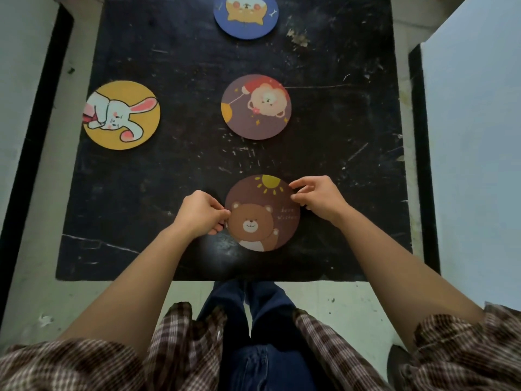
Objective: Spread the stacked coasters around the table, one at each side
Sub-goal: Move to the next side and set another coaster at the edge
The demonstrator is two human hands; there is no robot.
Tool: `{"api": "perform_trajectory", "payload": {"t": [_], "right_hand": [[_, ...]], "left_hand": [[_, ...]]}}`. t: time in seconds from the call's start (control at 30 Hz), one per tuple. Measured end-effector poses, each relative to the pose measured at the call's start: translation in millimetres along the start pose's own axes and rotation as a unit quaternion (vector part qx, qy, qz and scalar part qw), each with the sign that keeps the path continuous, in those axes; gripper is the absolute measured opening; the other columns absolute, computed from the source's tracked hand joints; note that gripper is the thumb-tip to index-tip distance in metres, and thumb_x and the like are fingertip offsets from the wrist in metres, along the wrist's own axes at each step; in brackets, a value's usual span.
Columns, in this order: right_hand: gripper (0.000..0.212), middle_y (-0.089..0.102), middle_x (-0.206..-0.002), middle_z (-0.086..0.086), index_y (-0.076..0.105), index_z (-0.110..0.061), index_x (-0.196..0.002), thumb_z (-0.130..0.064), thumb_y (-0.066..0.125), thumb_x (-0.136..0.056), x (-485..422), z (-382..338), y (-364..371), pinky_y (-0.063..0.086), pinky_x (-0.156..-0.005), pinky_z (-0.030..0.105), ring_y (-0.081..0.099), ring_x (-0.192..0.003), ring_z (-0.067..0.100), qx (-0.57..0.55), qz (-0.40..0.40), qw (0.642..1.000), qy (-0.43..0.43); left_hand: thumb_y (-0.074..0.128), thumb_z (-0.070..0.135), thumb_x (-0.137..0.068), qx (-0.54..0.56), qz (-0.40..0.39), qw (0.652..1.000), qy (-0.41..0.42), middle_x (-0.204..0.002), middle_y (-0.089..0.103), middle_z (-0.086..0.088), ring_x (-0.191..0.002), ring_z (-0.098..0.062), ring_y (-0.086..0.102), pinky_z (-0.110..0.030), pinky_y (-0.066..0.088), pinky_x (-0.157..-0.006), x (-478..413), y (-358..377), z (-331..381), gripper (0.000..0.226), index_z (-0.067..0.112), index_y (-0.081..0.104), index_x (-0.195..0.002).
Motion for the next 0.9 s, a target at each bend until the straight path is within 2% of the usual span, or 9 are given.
{"api": "perform_trajectory", "payload": {"t": [0.17,0.33,0.53,0.6,0.73,0.9], "right_hand": [[0.040,0.068,-0.083,-0.001,0.061,-0.020,-0.122,-0.006,0.063,-0.085,9,9,10,0.045,-0.064,0.019,0.063,-0.081,0.007,0.010,-0.014,1.000,-0.023],[0.048,0.067,-0.080,-0.002,0.057,-0.023,-0.128,-0.004,0.062,-0.084,20,18,19,0.046,-0.070,0.022,0.062,-0.081,0.007,0.017,-0.014,0.999,-0.041],[0.055,0.065,-0.077,-0.001,0.053,-0.025,-0.132,0.000,0.056,-0.083,33,25,31,0.047,-0.063,0.019,0.061,-0.080,0.009,0.010,0.005,0.999,-0.048],[0.056,0.066,-0.081,0.002,0.052,-0.026,-0.132,0.000,0.054,-0.083,38,28,36,0.051,-0.064,0.023,0.061,-0.079,0.010,0.011,0.012,0.999,-0.044],[0.047,0.064,-0.094,0.003,0.056,-0.024,-0.128,-0.005,0.058,-0.084,44,34,42,0.051,-0.068,0.024,0.062,-0.087,0.016,0.020,0.052,0.998,-0.039],[0.028,0.062,-0.083,-0.007,0.065,-0.018,-0.106,-0.009,0.069,-0.080,44,41,42,0.048,-0.072,0.024,0.060,-0.082,0.009,-0.008,0.125,0.992,-0.026]], "left_hand": [[0.069,0.018,-0.083,-0.033,-0.016,0.999,-0.002,-0.068,0.071,-0.007,-0.062,-0.016,0.070,-0.023,0.053,-0.049,13,7,-10,0.013,0.013,0.069,-0.072],[0.067,0.017,-0.085,-0.032,-0.010,0.999,-0.002,-0.069,0.071,-0.008,-0.064,-0.018,0.069,-0.023,0.052,-0.049,27,15,-19,0.014,0.011,0.069,-0.072],[0.067,0.019,-0.085,-0.035,-0.008,0.999,-0.004,-0.067,0.072,-0.007,-0.062,-0.018,0.069,-0.024,0.054,-0.048,35,20,-29,0.017,0.011,0.070,-0.070],[0.068,0.019,-0.084,-0.039,-0.006,0.999,-0.001,-0.064,0.071,-0.007,-0.060,-0.018,0.068,-0.025,0.056,-0.047,38,22,-34,0.018,0.011,0.070,-0.068],[0.068,0.021,-0.084,-0.046,-0.005,0.999,0.006,-0.064,0.071,-0.006,-0.059,-0.018,0.068,-0.024,0.056,-0.047,43,25,-42,0.019,0.013,0.070,-0.068],[0.066,0.024,-0.086,-0.063,-0.003,0.998,0.014,-0.069,0.070,-0.007,-0.064,-0.020,0.069,-0.029,0.059,-0.052,43,26,-40,0.017,0.014,0.068,-0.072]]}}
Point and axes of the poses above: each hand's wrist, its own x-axis away from the middle knuckle, its own y-axis out of the palm, z = x × y, the point moved 3 cm from there along -x, towards the middle knuckle
